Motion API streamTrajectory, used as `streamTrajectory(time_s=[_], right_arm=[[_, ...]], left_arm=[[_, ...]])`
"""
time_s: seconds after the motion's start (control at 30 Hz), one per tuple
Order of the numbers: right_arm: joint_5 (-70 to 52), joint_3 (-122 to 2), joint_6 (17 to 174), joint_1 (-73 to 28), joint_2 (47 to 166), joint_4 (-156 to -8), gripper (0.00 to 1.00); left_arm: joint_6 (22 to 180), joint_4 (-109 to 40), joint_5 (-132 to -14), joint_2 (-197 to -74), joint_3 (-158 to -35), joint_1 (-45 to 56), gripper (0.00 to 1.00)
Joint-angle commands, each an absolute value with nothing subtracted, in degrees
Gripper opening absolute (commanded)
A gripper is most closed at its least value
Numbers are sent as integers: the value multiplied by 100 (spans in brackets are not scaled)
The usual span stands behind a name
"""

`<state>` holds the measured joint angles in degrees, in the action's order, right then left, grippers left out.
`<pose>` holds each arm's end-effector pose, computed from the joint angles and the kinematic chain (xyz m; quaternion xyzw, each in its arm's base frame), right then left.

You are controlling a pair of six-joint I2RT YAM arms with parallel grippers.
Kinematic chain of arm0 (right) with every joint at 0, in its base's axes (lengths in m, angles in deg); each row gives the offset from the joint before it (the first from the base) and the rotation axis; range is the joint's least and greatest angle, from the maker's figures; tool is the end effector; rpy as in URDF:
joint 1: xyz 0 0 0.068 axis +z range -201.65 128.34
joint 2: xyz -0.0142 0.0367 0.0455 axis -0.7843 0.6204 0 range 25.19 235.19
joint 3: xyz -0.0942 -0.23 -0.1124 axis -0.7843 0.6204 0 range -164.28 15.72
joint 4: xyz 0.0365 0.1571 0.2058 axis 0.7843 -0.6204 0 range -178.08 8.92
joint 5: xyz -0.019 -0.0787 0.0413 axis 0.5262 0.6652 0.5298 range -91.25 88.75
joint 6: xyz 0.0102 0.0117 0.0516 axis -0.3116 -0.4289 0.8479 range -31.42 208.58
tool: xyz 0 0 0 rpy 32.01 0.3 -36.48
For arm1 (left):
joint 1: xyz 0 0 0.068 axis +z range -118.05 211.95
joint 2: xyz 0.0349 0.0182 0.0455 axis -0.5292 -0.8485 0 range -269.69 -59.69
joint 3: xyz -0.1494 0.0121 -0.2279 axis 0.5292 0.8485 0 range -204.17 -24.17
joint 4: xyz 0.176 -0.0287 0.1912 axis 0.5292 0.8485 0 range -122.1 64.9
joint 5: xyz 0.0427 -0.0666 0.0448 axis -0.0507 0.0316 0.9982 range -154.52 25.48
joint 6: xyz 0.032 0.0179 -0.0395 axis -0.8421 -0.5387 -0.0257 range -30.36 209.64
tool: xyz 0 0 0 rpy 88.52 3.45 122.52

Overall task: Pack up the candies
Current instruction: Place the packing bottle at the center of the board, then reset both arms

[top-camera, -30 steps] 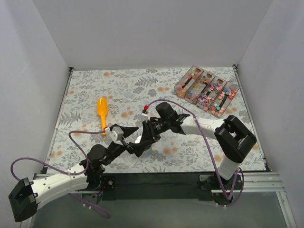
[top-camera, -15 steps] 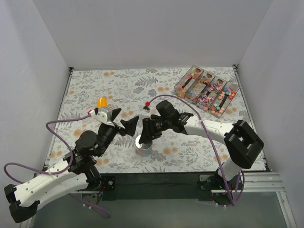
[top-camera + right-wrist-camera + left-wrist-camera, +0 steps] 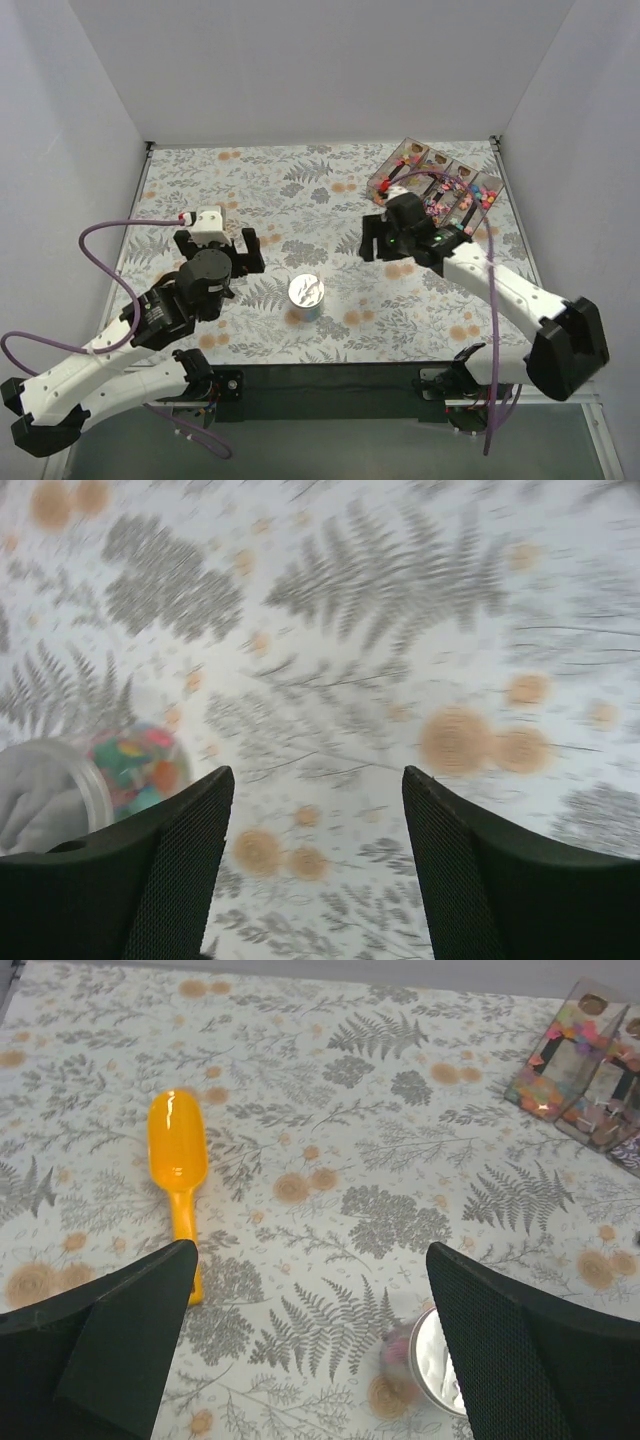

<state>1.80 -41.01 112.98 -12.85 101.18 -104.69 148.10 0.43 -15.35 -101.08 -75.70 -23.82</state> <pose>0.2251 0.1786 0.2709 -0.1043 0.9104 0.1887 0.3532 0.1024 -0.1026 0.3531 -0.2492 0.7500 -0.2372 0.5650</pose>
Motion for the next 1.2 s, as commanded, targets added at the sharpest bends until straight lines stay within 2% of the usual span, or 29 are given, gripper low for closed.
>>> streamTrajectory(time_s=[0.0, 0.07, 0.23, 0.4, 0.7, 1.17], right_arm=[[1253, -3877, 10750, -2044, 8853, -10692, 76], [1614, -3859, 10581, -2098, 8167, -10744, 82], [3485, -3526, 10046, -2124, 6837, -10806, 98], [4497, -3201, 9658, -2124, 5343, -10727, 98], [4684, -2629, 9184, -2133, 3584, -10209, 98], [4393, -2541, 8884, -2116, 3425, -9980, 98]], left_arm=[[16028, 1429, -924, -9689, -7813, -2377, 98], [16188, 1492, -1002, -9416, -7796, -2386, 98], [16567, 1834, -556, -8888, -8067, -2386, 96], [16270, 1906, -186, -8835, -8288, -2386, 96], [15732, 1405, 87, -8817, -8209, -2386, 97], [15328, 1009, -9, -8887, -8130, -2386, 97]])
